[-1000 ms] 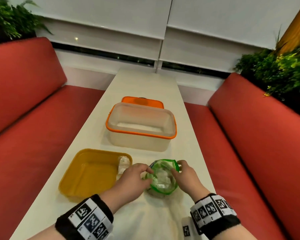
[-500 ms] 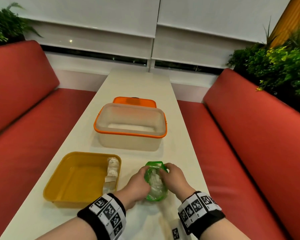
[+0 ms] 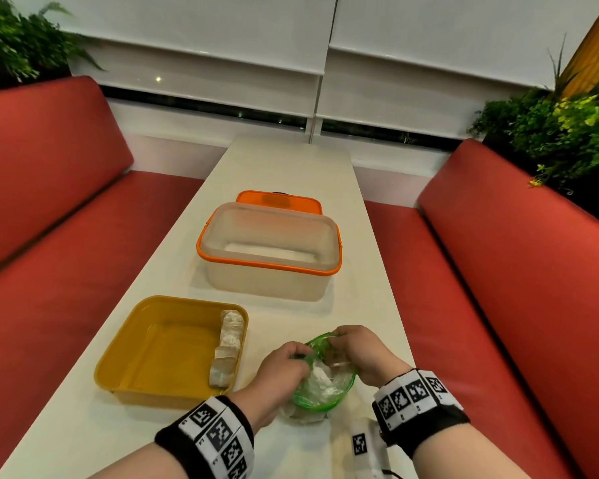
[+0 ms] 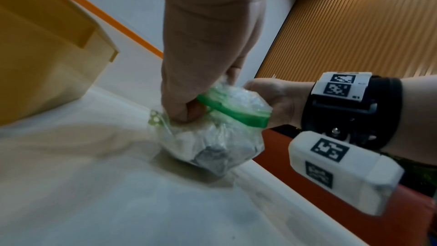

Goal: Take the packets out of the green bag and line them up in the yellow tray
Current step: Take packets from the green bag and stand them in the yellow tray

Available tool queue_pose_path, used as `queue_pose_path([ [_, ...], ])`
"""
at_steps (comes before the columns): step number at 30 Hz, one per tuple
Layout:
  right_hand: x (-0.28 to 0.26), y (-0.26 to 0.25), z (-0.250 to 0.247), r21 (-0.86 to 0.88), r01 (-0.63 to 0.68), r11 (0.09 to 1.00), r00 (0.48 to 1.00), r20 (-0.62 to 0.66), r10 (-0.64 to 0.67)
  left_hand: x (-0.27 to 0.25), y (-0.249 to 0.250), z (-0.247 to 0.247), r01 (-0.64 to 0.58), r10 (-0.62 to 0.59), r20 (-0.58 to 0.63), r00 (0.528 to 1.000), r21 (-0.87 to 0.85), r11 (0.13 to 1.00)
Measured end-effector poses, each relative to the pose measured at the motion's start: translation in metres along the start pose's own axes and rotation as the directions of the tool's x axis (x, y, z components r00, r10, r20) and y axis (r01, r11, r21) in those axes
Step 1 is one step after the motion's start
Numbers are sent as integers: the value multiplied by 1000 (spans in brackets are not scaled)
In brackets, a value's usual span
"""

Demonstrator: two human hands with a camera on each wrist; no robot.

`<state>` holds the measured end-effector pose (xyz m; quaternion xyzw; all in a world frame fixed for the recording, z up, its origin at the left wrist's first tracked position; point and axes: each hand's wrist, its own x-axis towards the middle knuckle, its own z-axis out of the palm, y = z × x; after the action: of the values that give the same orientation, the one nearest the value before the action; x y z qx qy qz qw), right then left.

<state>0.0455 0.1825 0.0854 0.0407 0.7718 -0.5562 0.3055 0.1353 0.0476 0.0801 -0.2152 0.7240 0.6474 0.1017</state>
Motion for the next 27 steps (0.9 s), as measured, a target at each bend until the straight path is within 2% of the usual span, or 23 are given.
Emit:
queue_pose_path([
  [5,2,10,3,238,-44,970,999,14,42,-2,-7,-1,-18,18,3,1000,132,991],
  [9,1,14,7,396,-62,916,997,63,41,-3,-1,-1,-89,96,-18,995,243,966],
  [13,-4,12,7,388,-29,921,996,88,-6,-3,0,-3,-109,125,-33,992,302,947],
  [15,-7,12,6,261,1,965,997,71,-20,-4,-2,-4,-88,105,-41,994,292,952],
  [17,-9,12,7,1,49,999,999,10,-49,-3,-4,-6,-92,109,-43,993,282,955],
  [19,-12,9,12,-219,86,972,993,-64,-102,-2,-3,-5,-106,121,-35,992,289,952],
  [21,-13,4,17,-368,147,918,970,-126,-206,-2,-3,-3,-132,149,-33,988,303,944],
  [23,-13,0,22,-603,205,771,936,-109,-334,-1,-2,-4,-156,176,-27,984,343,926],
  [25,-14,-2,25,-739,204,642,922,-74,-379,-1,-1,-5,-150,168,-15,986,385,911],
  [27,-12,0,25,-727,182,662,927,-98,-363,-3,-1,-4,-136,157,-16,988,413,900],
])
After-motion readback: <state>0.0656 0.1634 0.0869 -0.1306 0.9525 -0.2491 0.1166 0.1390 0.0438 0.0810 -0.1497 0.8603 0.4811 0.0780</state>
